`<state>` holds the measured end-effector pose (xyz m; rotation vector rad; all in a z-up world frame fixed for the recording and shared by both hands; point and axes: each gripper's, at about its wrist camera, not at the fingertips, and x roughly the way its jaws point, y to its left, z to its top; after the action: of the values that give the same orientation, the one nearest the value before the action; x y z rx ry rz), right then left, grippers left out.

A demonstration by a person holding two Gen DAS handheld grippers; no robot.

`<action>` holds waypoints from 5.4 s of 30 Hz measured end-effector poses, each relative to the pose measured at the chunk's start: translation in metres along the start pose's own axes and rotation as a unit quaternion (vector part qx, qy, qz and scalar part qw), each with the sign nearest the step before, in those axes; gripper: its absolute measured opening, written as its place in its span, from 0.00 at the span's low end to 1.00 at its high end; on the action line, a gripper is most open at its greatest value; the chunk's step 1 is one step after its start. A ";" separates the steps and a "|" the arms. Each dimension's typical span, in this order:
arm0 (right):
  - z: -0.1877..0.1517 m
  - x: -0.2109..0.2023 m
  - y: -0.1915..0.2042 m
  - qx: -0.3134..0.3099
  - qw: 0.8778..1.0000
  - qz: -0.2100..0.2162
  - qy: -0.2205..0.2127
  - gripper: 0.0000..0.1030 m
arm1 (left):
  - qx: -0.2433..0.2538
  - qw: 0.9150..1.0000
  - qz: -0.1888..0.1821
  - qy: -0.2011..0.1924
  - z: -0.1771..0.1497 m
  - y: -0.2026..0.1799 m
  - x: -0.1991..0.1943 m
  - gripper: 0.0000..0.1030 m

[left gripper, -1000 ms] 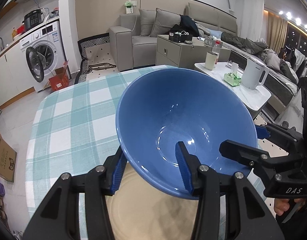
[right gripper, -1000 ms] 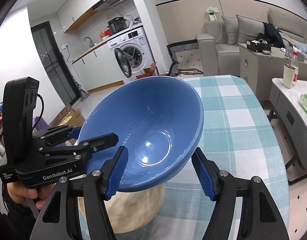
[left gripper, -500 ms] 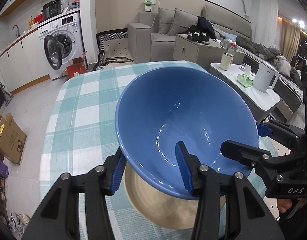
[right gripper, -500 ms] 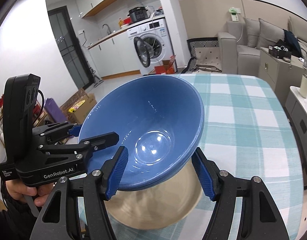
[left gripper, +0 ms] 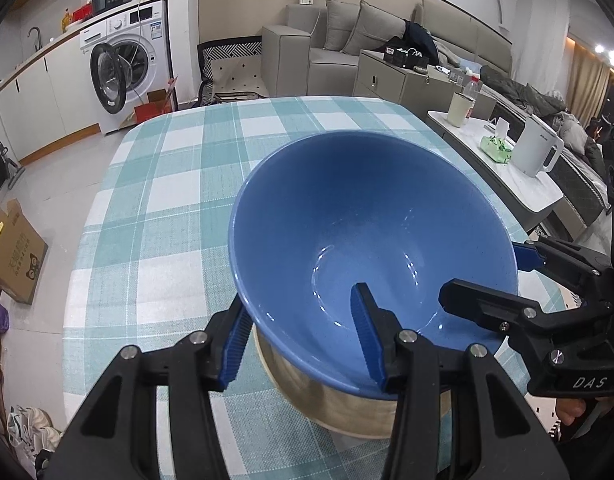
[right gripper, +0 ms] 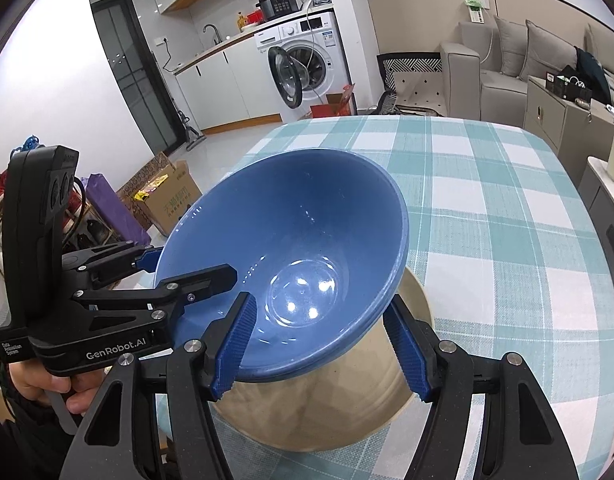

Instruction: Organize plates and bowls

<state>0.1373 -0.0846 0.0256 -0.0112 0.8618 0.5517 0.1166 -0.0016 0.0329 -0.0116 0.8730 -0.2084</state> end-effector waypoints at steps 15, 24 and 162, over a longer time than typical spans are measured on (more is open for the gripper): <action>0.004 0.002 -0.018 0.023 1.000 -0.004 0.009 0.66 | 0.007 1.000 -0.012 0.001 0.013 -0.006 0.009 0.48; 0.009 0.004 -0.026 0.043 0.999 0.007 0.012 0.66 | 0.000 1.000 -0.017 0.003 0.018 -0.004 0.012 0.50; -0.111 -0.086 -0.033 -0.089 0.971 0.022 -0.223 0.99 | 0.015 0.963 0.103 -0.250 -0.112 -0.002 -0.059 1.00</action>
<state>0.0287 -0.1770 0.0078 -0.0301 0.3732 0.6400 -0.0057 0.0160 0.0063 0.0534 0.3616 -0.0186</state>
